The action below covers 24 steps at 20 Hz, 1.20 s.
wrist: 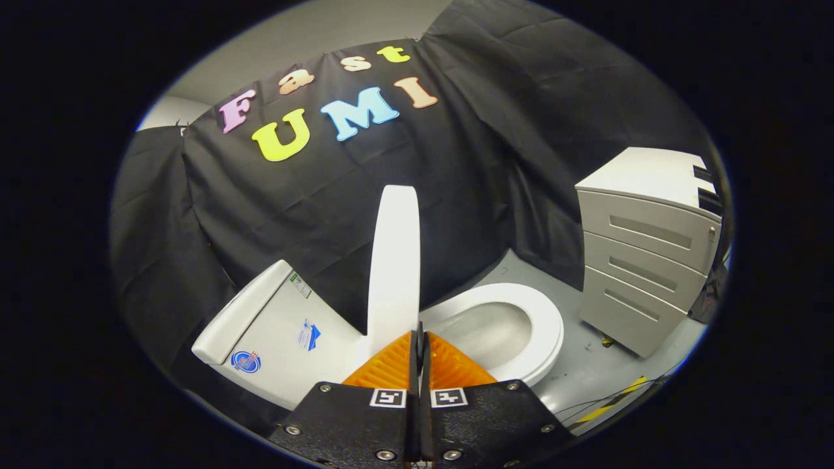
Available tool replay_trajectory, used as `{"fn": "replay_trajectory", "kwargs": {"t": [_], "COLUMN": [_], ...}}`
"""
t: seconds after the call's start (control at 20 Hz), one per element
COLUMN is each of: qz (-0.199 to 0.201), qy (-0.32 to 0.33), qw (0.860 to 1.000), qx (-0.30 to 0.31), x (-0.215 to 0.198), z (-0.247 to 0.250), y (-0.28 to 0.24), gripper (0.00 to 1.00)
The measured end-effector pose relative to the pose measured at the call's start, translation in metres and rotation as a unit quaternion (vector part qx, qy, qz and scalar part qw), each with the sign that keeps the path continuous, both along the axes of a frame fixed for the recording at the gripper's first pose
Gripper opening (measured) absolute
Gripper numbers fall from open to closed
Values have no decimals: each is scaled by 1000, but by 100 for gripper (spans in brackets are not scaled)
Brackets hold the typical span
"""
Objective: Open the toilet lid.
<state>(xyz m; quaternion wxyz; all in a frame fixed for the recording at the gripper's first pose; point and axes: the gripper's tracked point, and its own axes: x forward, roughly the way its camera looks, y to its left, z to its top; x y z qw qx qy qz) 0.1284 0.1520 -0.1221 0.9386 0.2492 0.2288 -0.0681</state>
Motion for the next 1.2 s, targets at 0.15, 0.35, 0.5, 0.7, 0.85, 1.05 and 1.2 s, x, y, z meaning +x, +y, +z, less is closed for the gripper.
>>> {"fn": "replay_trajectory", "kwargs": {"t": [0.15, 0.35, 0.5, 0.7, 0.85, 1.05, 1.2], "qz": [14, 38, 58, 72, 88, 108, 121], "qy": [-4, -15, -21, -23, -30, -35, -38], "qw": [1000, 998, 996, 993, 990, 983, 979], "qx": [-14, -41, -65, -87, -109, -147, -162], "x": [2, 3, 2, 3, 3, 1, -1], "z": [7, 21, 30, 37, 44, 50, 51], "y": [9, 29, 44, 58, 73, 89, 103], "gripper": [0, 0, 0, 0, 0, 0, 0]}}
